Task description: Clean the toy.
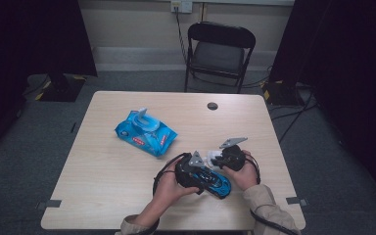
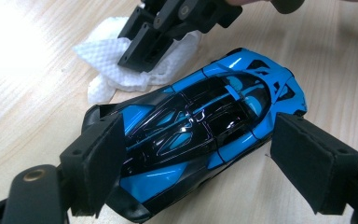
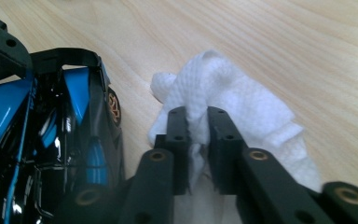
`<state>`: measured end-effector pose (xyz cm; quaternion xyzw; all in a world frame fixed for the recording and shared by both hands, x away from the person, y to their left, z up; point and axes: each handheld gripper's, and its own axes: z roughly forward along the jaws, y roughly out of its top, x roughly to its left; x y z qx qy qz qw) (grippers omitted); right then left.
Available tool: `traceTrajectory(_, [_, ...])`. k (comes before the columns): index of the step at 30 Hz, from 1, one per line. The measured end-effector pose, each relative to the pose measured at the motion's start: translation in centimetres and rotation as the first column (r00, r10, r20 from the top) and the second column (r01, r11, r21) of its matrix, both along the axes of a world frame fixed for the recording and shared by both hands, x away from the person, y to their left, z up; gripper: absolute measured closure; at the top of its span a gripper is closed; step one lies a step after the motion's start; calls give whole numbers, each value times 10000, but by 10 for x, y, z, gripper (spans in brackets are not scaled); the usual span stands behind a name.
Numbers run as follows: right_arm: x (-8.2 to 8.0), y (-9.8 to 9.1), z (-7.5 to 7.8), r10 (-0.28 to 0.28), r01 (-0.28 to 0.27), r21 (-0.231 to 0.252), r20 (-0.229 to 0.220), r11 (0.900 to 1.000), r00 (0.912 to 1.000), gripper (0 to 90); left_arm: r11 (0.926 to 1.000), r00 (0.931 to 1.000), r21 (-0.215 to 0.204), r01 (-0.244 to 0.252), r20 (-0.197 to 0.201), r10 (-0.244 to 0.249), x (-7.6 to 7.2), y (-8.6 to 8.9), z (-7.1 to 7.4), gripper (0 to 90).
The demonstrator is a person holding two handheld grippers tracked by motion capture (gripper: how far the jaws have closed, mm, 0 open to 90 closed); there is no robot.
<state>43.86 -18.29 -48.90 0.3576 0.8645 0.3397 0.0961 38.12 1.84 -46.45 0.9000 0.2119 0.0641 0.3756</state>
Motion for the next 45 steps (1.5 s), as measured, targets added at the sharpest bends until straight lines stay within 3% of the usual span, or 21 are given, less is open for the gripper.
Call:
traceTrajectory(2, [2, 3, 2, -105, 103, -72, -166, 9999, 9998, 839, 9992, 9998, -354, 187, 84, -184, -3, -1, 3, 204])
traceTrajectory(4, [2, 5, 3, -39, 39, 15, -218, 10000, 9998, 841, 9991, 9996, -318, 272, 112, -268, -4, -3, 3, 219])
traceTrajectory(7, [5, 12, 9, 22, 21, 1025, -420, 9947, 9991, 845, 9997, 9997, -92, 212, 76, -212, -1, -5, -2, 207])
traceTrajectory(10, [6, 15, 10, 77, -30, 1205, -385, 9927, 9992, 844, 9999, 9998, -91, 128, 143, -127, -1, -6, -4, 208])
traceTrajectory(11, [8, 20, 10, 161, -87, 1330, -546, 9911, 9984, 844, 9997, 9993, 199, 170, 340, -177, 0, -7, -5, 207])
traceTrajectory(14, [8, 24, 8, 329, -248, 1236, -631, 9920, 9975, 845, 9993, 9992, 381, 64, 392, -79, 0, -8, -6, 199])
traceTrajectory(15, [7, 27, 3, 414, -299, 1314, -857, 9909, 9955, 844, 9988, 9989, 479, 14, 468, -36, 1, -9, -8, 195])
traceTrajectory(19, [7, 25, -2, 355, -179, 1581, -1090, 9873, 9934, 845, 9993, 9990, 280, -231, 401, 219, 3, -8, -11, 179])
traceTrajectory(29, [4, 8, -4, 429, -150, 1805, -1517, 9835, 9875, 846, 9993, 9988, 320, -190, 458, 175, 3, -10, -11, 209])
traceTrajectory(37, [-5, -10, -4, 557, -260, 1771, -1652, 9838, 9847, 847, 9984, 9981, 424, -369, 499, 348, 4, -5, -10, 212])
traceTrajectory(45, [-16, -23, -3, 547, -298, 1676, -1461, 9854, 9878, 846, 9984, 9984, 446, -348, 469, 327, 3, -10, -10, 213])
